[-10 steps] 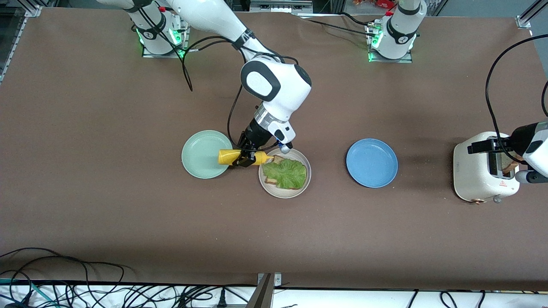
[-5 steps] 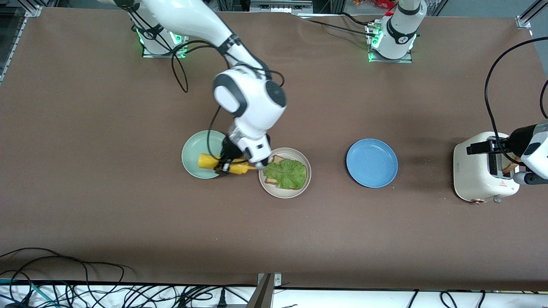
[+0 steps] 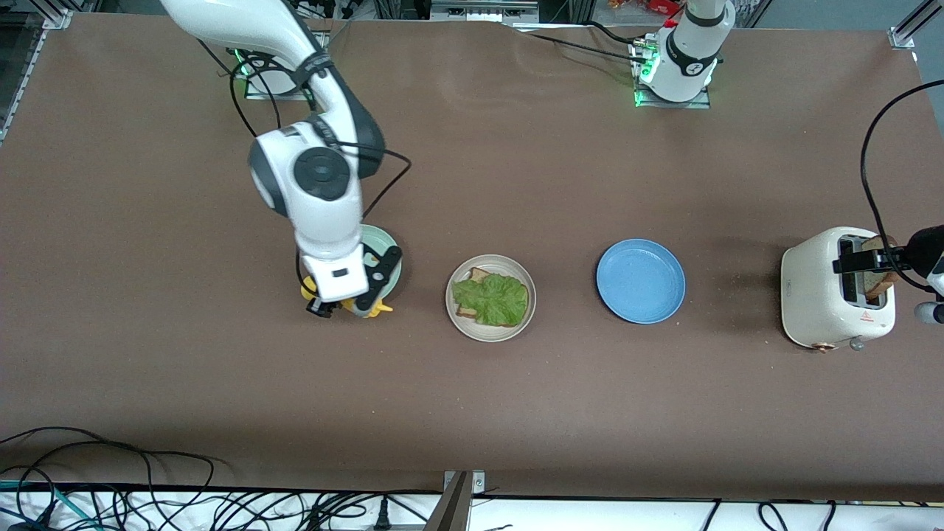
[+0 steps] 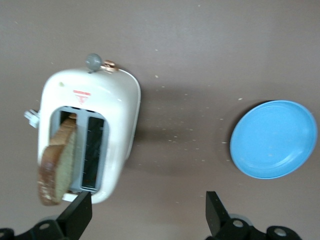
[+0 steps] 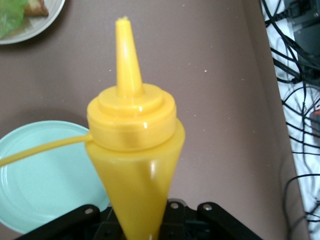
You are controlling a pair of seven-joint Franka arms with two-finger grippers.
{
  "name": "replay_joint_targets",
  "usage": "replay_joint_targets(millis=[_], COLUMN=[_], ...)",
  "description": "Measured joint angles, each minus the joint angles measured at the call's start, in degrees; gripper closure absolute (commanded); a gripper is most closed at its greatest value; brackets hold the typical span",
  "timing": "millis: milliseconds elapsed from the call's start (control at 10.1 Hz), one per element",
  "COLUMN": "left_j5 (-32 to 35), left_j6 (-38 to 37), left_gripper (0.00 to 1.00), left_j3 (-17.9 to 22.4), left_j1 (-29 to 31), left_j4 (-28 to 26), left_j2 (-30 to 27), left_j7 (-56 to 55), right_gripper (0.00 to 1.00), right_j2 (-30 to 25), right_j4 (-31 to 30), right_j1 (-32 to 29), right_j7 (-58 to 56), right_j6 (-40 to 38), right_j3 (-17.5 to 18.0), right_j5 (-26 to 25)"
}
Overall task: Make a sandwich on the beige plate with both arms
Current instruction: 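Carry the mustard bottle back beside the mint plate and lower it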
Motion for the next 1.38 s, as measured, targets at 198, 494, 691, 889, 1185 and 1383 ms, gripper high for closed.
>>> replay_joint_targets(millis=[198, 494, 691, 889, 1185, 1383], left_j5=[1.5, 3.5, 5.2, 5.7, 5.7, 5.7], left_j6=[4.1, 10.2, 11.4, 14.7, 17.1, 18.0], left_gripper=[0.00, 0.00, 0.00, 0.07, 0.58, 1.00], left_j3=[0.1, 0.2, 0.3, 0.3, 0.2, 0.2], left_j1=[1.8, 5.0, 6.3, 7.9, 8.9, 8.9], left_j4=[-1.7, -6.2, -7.8, -9.5, -12.7, -14.1], left_j2=[0.7, 1.2, 1.2, 1.2, 1.0, 1.0], left_j7=[5.7, 13.3, 16.1, 19.2, 20.1, 20.6], right_gripper=[1.00, 1.00, 1.00, 1.00, 1.00, 1.00], right_j2=[-4.8, -8.3, -8.7, -8.8, -8.6, -8.5], right_j4=[-9.3, -15.9, -17.6, -20.5, -26.4, -30.7], right_j1=[-5.3, -13.1, -18.3, -22.2, -27.0, -29.7], right_j7=[-0.4, -11.7, -26.4, -43.9, -72.2, -87.7], right_j6=[9.6, 14.2, 14.2, 14.1, 9.5, 5.5], right_j3=[0.0, 1.8, 2.8, 2.9, 3.0, 3.0], right_j5=[8.3, 23.9, 37.3, 53.0, 77.3, 88.0])
